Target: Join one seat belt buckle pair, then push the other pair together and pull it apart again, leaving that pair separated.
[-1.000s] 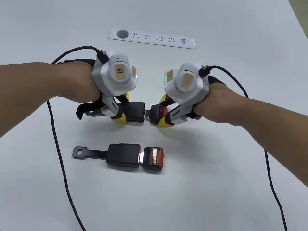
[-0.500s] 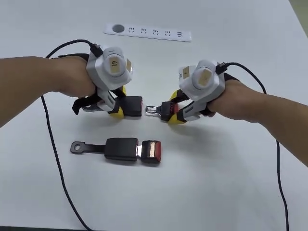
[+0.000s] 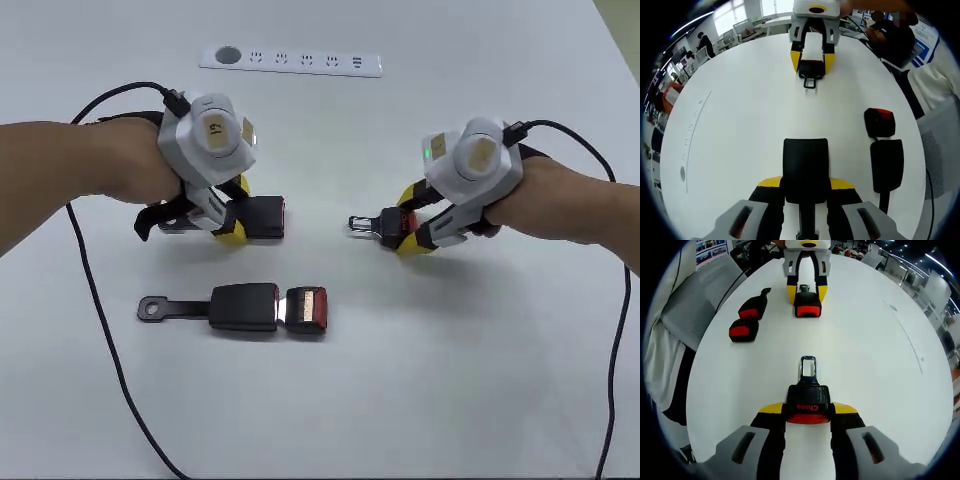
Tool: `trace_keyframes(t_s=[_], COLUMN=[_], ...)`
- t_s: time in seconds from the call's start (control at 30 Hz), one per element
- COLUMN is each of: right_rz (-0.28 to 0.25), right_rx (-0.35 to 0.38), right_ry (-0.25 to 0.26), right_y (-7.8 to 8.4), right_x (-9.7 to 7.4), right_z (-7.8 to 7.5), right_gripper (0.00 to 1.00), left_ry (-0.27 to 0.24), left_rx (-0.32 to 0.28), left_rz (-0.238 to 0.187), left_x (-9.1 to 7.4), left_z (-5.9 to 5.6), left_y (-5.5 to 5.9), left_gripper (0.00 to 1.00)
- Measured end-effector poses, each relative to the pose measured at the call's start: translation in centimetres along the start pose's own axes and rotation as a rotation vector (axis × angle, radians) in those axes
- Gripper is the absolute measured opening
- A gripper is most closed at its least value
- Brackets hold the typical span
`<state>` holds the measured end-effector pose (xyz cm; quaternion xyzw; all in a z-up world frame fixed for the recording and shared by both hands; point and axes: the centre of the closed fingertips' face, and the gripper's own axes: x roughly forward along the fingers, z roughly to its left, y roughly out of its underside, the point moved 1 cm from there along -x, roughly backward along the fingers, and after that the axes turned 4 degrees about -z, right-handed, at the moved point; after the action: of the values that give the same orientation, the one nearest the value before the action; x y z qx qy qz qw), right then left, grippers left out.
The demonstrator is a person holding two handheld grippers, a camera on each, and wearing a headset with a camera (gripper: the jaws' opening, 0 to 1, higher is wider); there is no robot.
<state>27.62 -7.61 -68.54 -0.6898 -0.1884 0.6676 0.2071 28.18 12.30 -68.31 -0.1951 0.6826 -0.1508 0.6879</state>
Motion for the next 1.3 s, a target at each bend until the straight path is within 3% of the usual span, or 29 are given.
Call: trace_keyframes(t_s=[0.1,0.3,0.47,0.6,0.63,0.7,0.8,0.87,0.9,0.97,1.07,1.2,1.27,1.3], right_rz=[0.001,0.007,0.029,0.042,0.034,-0.002,-0.068,-0.075,-0.094,-0.128,-0.131,-0.16,-0.196,-0.205], right_rx=[0.029,0.018,-0.005,0.004,0.032,0.091,0.124,0.133,0.142,0.188,0.184,0.217,0.255,0.276], right_ry=[0.005,0.011,0.051,0.113,0.129,0.154,0.181,0.189,0.196,0.214,0.23,0.266,0.295,0.306], right_y=[0.2,0.1,0.0,0.0,-0.1,-0.8,-2.5,-2.6,-3.4,-4.4,-4.6,-5.1,-5.3,-5.5], right_x=[-0.1,-0.1,-0.2,-0.7,-1.0,-1.8,-3.4,-3.6,-3.9,-4.0,-3.5,-3.7,-4.1,-4.4], right_z=[-0.1,-0.1,0.0,-0.4,-0.5,-0.6,0.0,0.6,1.4,2.4,4.1,6.1,6.5,6.8], right_gripper=[0.33,0.34,0.38,0.45,0.45,0.42,0.44,0.45,0.47,0.5,0.57,0.63,0.66,0.68], left_ry=[-0.001,-0.004,-0.013,-0.045,-0.062,-0.077,-0.112,-0.126,-0.137,-0.161,-0.184,-0.208,-0.204,-0.213], left_rx=[0.002,-0.007,-0.022,0.051,0.097,0.112,0.028,0.024,0.015,-0.047,-0.086,-0.102,-0.134,-0.147], left_rz=[0.0,-0.02,-0.009,-0.016,-0.009,-0.005,-0.065,-0.073,-0.091,-0.146,-0.211,-0.24,-0.293,-0.299], left_x=[0.0,-0.1,0.0,-0.1,-0.3,-0.7,-2.3,-3.3,-3.4,-4.3,-5.5,-6.5,-6.8,-7.0], left_z=[-0.1,-0.3,0.0,0.1,0.4,0.2,-0.2,-0.7,-0.8,-1.4,-2.9,-6.0,-8.2,-8.9], left_y=[-0.1,-0.3,-0.3,-0.2,-0.1,0.1,-0.5,-0.7,-0.5,-0.7,-0.9,-0.3,-0.6,-0.4], left_gripper=[0.32,0.33,0.34,0.34,0.36,0.39,0.43,0.45,0.45,0.47,0.48,0.54,0.59,0.62])
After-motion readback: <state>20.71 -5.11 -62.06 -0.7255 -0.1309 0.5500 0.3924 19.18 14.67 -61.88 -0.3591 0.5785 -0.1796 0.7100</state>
